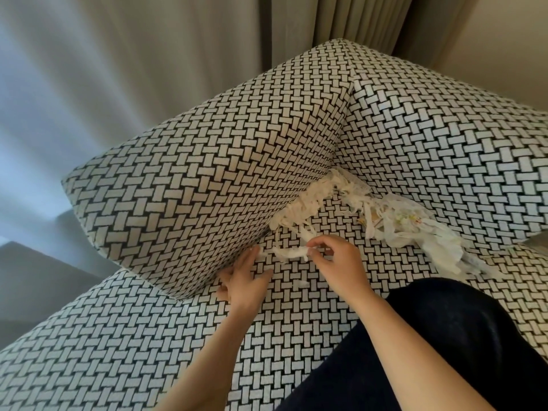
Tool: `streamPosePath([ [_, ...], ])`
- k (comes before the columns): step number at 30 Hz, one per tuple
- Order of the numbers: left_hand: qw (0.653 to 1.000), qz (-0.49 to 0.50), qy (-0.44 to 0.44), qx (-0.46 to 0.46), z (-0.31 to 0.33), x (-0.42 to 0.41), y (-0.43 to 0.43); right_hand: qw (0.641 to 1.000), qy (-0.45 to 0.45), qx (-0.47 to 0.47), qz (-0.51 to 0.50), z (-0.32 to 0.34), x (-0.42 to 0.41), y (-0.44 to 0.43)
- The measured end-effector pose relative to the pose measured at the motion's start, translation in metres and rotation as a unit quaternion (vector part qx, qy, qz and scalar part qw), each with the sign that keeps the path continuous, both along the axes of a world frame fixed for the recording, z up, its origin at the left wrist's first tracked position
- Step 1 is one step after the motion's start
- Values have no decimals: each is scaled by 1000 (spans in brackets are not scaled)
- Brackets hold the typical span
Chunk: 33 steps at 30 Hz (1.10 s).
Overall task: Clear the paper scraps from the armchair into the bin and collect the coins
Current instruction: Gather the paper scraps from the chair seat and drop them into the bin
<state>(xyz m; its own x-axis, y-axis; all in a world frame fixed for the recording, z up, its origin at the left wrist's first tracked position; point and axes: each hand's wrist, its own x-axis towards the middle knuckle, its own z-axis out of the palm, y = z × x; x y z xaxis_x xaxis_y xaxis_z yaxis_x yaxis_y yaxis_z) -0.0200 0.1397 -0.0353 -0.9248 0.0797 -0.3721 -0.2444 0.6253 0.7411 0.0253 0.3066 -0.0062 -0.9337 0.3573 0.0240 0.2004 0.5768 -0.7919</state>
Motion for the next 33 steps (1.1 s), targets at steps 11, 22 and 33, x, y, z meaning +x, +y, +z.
streamPosePath([
  [11,968,-141,146,-151,-2,-4,27,998,37,-23,-38,-3,-2,5],
  [22,987,19,-23,157,0,-36,57,994,16,-84,-69,-12,-14,13],
  [33,989,7,-95,116,9,-46,90,988,-2,-122,-96,-17,-19,14],
])
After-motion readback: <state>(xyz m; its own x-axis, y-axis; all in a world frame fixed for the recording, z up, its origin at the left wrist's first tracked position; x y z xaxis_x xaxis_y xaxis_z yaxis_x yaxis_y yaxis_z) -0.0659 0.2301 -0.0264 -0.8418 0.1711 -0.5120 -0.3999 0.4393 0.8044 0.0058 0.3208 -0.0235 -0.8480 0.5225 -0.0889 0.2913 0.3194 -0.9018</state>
